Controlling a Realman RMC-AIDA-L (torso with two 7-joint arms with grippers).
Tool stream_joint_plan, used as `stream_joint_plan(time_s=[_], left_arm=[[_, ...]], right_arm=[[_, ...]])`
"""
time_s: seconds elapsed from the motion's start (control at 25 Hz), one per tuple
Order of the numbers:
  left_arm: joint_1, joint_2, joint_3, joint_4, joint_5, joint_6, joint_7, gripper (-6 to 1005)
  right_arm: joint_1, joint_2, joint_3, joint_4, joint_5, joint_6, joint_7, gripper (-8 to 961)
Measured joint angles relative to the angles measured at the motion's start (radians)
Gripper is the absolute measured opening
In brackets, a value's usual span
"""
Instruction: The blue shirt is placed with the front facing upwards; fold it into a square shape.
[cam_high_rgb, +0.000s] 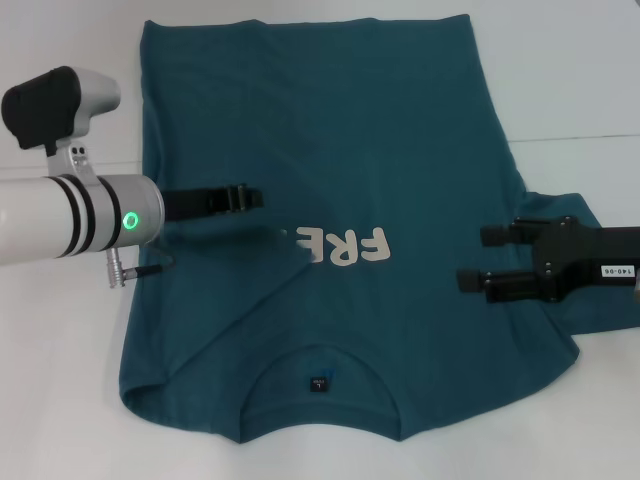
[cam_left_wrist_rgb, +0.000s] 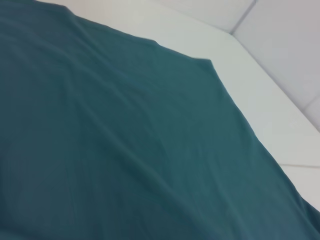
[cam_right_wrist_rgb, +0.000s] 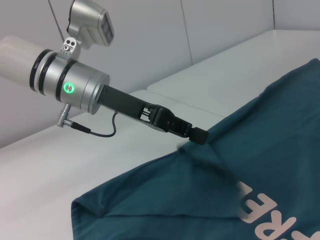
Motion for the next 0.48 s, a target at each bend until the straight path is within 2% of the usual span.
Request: stream_joint_plan(time_s=[0.24,0.48], left_arm=[[0.018,0.0,0.02,-0.021,-0.053,0.005,0.053,162],[0.108,0.007,0.022,-0.123,-0.043,0.094,0.051,400]], right_arm=[[0.0,0.0,-0.002,0.001,-0.001,0.0,0.001,917],[-0.009,0.001,-0.002,0.001,-0.002,0.001,0.001,917]])
